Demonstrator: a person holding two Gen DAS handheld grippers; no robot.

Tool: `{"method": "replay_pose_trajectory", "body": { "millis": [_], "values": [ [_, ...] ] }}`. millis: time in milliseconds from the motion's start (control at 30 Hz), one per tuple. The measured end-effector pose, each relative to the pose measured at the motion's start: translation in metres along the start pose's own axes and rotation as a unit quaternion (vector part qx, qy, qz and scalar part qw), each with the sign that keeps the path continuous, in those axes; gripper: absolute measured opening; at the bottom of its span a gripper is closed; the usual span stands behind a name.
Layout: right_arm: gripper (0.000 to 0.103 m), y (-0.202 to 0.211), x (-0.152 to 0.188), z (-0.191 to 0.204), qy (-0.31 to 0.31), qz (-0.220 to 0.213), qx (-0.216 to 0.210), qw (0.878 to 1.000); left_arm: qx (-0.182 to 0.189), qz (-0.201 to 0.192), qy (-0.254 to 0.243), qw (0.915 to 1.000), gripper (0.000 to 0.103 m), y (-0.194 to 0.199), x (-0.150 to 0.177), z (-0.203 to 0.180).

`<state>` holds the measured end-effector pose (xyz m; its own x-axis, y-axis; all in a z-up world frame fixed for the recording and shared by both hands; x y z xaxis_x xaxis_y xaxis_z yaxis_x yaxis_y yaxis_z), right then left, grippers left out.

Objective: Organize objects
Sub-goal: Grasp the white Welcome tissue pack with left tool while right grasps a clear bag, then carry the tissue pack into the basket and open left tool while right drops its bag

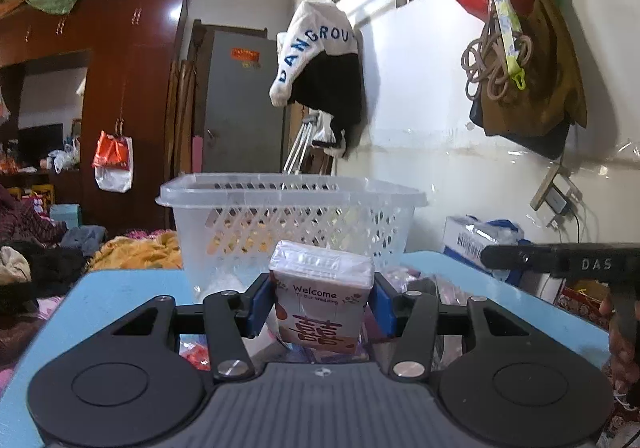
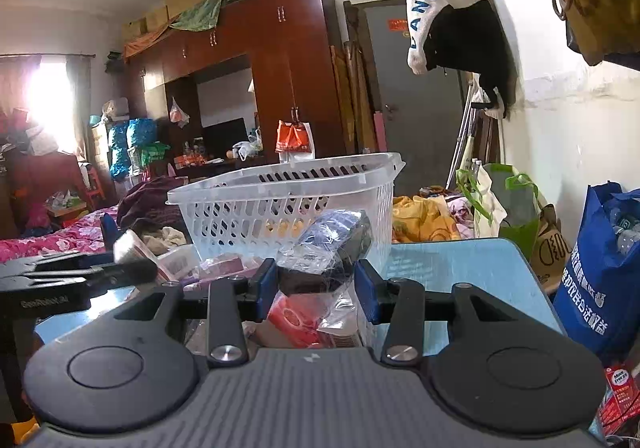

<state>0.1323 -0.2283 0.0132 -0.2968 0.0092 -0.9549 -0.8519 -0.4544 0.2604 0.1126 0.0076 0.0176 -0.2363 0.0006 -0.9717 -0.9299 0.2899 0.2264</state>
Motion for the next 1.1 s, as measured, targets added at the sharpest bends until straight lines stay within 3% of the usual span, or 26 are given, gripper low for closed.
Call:
{"method": "replay_pose_trajectory", "body": {
  "millis": [367, 667, 833, 967, 1100],
  "values": [
    [0.046, 0.001, 0.000, -0.001, 0.002, -0.003, -0.004, 1.000, 0.006, -0.010, -0.002, 0.9999, 0.055, 0.006, 0.002, 0.002],
    [0.046, 0.001, -0.021, 0.008, 0.019, -0.017, -0.015, 1.000, 0.022, -0.036, 0.003, 0.9991, 0.055, 0.011, -0.024, 0.006],
    [0.046, -0.030, -0.067, 0.016, 0.050, -0.022, -0.012, 0.998, 0.025, -0.055, 0.021, 0.9980, 0.055, -0.006, -0.077, 0.016],
    [0.046, -0.079, -0.092, 0.015, 0.074, 0.017, 0.021, 0.997, 0.026, -0.027, 0.059, 0.9975, 0.055, -0.041, -0.113, 0.031],
    [0.046, -0.115, -0.095, 0.013, 0.078, 0.054, 0.030, 0.995, -0.012, 0.004, 0.064, 0.9979, 0.055, -0.084, -0.126, 0.044]
  ]
}}
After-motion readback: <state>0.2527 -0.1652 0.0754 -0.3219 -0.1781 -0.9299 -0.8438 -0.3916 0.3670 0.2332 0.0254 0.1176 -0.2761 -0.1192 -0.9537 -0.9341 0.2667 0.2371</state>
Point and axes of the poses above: each gripper's, at about its wrist camera, not at the fingertips, and y roughly against the way its jaws point, z to its left, x to its underside, the point moved 5 cm from there along -y, roughly the way its jaws point, and after that the axes turned 1 degree about z, right-handed, at the moved point
